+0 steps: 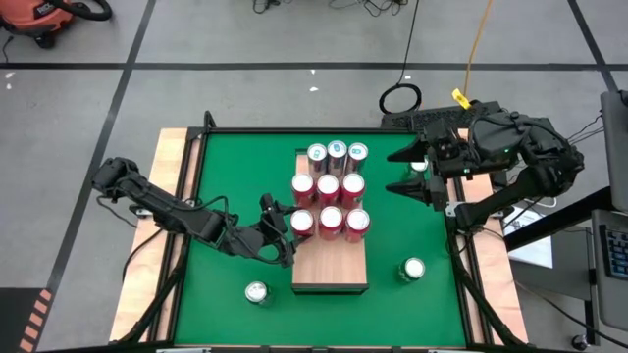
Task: Place canned beverage on shelf
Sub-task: Put the orange soda can on the shelf aligned with the other orange soda cans
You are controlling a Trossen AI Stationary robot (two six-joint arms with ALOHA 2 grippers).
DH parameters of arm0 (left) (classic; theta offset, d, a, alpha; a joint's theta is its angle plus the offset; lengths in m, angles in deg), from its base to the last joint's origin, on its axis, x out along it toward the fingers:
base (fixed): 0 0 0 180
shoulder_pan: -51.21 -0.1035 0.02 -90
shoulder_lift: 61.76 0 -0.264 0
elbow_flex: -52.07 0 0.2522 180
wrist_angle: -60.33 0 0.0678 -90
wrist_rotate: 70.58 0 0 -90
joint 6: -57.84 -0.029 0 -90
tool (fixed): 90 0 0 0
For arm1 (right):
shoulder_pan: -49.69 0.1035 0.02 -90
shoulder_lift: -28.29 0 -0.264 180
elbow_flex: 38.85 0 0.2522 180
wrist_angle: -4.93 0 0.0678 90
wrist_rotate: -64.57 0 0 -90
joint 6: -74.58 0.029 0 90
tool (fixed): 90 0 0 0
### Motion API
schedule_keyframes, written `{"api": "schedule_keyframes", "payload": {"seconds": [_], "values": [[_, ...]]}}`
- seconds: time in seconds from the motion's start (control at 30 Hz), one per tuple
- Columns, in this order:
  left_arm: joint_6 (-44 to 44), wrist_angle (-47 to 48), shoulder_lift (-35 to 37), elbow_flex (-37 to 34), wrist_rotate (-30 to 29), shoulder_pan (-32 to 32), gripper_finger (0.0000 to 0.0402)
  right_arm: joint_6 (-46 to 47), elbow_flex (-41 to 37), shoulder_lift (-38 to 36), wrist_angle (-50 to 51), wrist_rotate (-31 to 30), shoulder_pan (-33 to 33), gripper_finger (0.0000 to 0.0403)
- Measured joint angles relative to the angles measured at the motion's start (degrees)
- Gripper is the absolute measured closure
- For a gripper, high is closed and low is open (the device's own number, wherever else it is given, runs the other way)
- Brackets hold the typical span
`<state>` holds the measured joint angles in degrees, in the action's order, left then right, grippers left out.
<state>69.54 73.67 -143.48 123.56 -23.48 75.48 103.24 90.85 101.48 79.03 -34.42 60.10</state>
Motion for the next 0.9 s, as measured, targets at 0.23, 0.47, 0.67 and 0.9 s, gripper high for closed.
{"api": "schedule_keyframes", "payload": {"seconds": [0.23,0.47,0.67,0.9], "values": [[-0.04,0.21,-0.06,-0.02,-0.20,0.00,0.0032,0.00,0.00,0.00,0.03,0.02,0.00,0.0010],[0.78,-0.57,0.18,-0.04,-1.97,0.87,0.0031,0.51,0.00,0.00,2.63,0.02,-0.02,0.0010],[4.50,-0.32,0.18,0.39,-2.33,1.74,0.0031,0.85,0.00,0.00,2.65,0.02,-0.02,0.0010],[4.11,-0.38,0.20,1.82,-4.39,2.49,0.0031,0.68,0.00,0.00,2.54,0.02,-0.02,0.0010]]}}
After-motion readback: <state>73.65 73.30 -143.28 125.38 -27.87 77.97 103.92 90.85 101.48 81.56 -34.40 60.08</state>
